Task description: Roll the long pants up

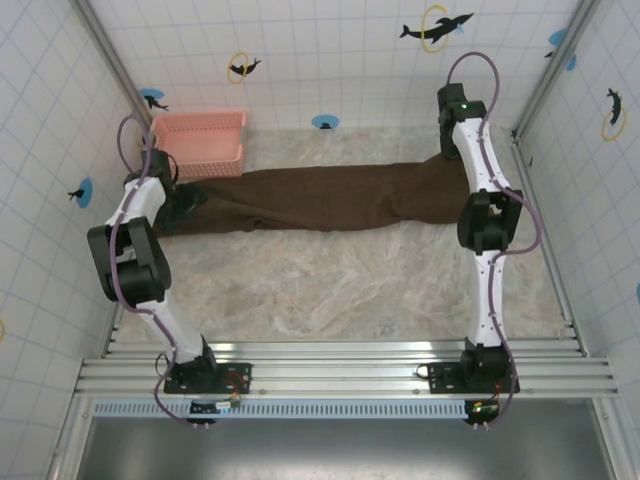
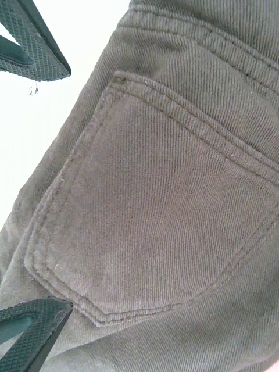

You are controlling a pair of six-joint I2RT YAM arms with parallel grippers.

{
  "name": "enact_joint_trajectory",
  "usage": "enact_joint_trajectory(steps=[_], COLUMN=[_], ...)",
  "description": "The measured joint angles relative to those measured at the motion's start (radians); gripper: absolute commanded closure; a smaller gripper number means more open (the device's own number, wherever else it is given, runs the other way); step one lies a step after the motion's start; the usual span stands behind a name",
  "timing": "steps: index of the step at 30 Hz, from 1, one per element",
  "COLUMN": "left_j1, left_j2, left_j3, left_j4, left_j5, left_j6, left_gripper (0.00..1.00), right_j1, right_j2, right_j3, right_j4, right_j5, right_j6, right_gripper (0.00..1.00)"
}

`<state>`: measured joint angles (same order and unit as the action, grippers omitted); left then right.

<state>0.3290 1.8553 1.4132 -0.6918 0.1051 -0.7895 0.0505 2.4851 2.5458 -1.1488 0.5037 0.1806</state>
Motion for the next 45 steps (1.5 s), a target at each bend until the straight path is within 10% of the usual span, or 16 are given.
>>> enact_joint_trajectory(steps=[30, 34, 45], left_j1=[-0.022, -0.022, -0.039], left_j2=[-0.069, -0.066, -0.03], left_j3=[-0.066, -0.063, 0.062], left_j4=[-0.074, -0.086, -0.111], left_j5=[-0.086, -0.085, -0.082], left_j6=[0.009, 0.016, 0.113], left_gripper=[0.03, 0.03, 0.03], right_j1=[-0.097, -0.104, -0.09], right_j2=[0.163, 0.174, 0.171], right_j3=[0.134, 0.145, 0.143], right_j4=[0.174, 0.213, 0.265], right_j5=[-0.079, -0.079, -0.123], right_j6=[0.13, 0.153, 0.185], right_gripper=[0.98, 0.55, 0.37])
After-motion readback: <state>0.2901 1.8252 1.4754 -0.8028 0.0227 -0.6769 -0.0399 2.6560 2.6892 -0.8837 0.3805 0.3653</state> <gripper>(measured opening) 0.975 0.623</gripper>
